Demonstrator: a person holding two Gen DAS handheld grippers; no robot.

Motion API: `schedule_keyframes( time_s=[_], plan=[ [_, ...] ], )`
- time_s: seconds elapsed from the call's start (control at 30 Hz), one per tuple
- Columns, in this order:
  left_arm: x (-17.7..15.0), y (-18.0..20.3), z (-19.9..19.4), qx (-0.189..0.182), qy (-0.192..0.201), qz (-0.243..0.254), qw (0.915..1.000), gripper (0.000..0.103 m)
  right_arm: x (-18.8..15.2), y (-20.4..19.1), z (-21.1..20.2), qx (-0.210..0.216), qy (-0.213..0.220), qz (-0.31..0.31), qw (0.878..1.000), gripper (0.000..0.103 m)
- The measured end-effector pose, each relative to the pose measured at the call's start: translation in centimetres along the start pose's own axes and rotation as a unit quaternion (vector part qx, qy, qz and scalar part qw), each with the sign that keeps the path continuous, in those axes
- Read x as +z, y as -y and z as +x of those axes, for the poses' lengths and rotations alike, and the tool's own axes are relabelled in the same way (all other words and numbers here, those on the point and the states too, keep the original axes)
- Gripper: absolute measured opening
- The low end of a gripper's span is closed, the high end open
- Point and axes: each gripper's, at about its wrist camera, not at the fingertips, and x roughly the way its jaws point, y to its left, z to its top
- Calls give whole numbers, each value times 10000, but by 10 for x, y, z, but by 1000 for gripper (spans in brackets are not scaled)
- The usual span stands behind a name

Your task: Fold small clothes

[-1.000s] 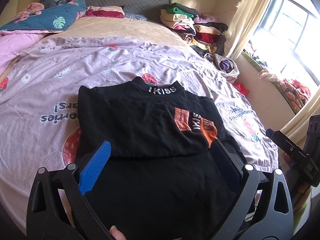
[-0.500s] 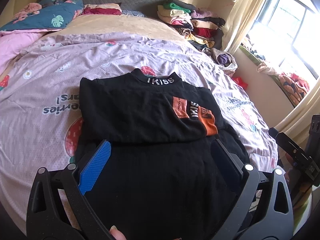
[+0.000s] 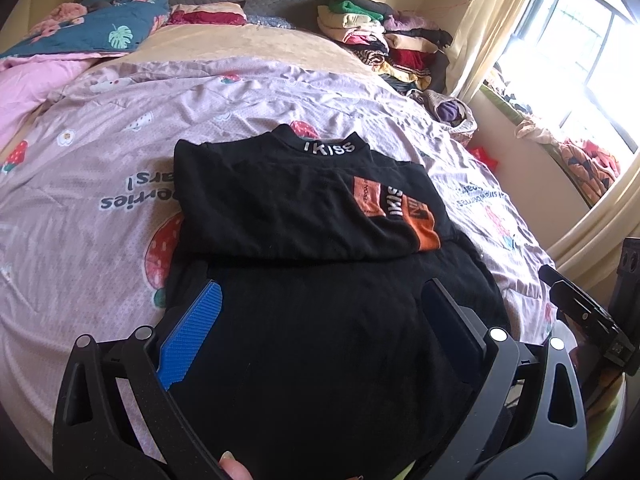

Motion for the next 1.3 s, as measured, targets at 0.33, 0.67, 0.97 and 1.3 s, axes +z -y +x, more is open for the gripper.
schedule_keyframes(
  time_s=[0.33,0.67,0.97,1.3],
  plan=[
    [-22,-14,-3,167,-244,11,9996,93,-20,11,-3,-176,-191,103,9996,99],
    [-47,-38,-6,414,-489,-56,9979,93,-42,28,-3,-397,-418,316,9978,99],
    [-68,-57,-9,523,-711,-160,9960,93,-53,33,-3,-594,-590,259,9962,99],
    [-87,-67,-21,271,-802,-156,9963,76,-70,38,-8,-757,-806,158,9937,99]
  ],
)
